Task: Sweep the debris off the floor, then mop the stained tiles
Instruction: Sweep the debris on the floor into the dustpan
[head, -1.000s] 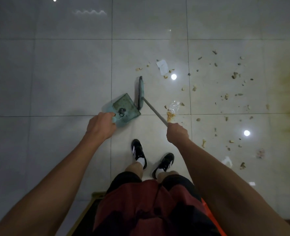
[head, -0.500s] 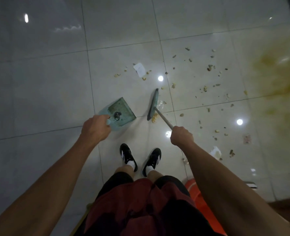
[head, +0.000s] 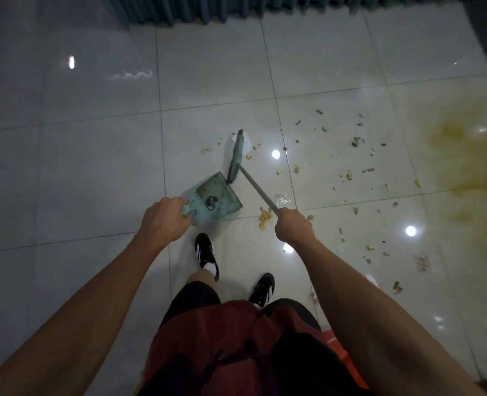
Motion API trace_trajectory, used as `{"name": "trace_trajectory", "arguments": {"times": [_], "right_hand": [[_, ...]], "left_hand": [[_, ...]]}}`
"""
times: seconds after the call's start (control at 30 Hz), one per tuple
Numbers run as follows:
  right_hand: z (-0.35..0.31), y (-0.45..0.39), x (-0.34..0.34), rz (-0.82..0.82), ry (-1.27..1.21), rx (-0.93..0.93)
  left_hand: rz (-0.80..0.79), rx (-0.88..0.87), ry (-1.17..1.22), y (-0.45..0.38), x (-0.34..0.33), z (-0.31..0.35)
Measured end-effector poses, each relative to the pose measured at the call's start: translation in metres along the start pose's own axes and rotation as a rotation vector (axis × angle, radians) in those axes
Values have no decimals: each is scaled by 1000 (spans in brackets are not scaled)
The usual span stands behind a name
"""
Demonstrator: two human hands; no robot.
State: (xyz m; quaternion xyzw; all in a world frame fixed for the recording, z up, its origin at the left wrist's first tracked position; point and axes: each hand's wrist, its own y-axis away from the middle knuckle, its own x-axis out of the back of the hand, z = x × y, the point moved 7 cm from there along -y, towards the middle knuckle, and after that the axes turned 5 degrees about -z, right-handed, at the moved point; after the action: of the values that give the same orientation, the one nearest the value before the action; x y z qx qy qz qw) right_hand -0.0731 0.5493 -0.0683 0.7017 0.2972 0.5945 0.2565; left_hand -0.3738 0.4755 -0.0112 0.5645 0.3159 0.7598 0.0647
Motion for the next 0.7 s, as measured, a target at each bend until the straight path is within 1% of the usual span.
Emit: {"name": "trace_trajectory", "arguments": {"times": [0.17, 0.4, 0.57, 0.7], "right_hand": [[-65, -51, 23, -14, 3, 41], [-203, -138, 44, -67, -28, 79], [-287, -188, 53, -102, -166, 18], [-330, -209, 56, -146, -167, -8]], "left_hand": [[17, 59, 40, -37, 35, -55], [17, 84, 52, -134, 92, -159], [-2, 81, 67, -188, 122, -212], [-56, 72, 44, -223, 146, -236]]}}
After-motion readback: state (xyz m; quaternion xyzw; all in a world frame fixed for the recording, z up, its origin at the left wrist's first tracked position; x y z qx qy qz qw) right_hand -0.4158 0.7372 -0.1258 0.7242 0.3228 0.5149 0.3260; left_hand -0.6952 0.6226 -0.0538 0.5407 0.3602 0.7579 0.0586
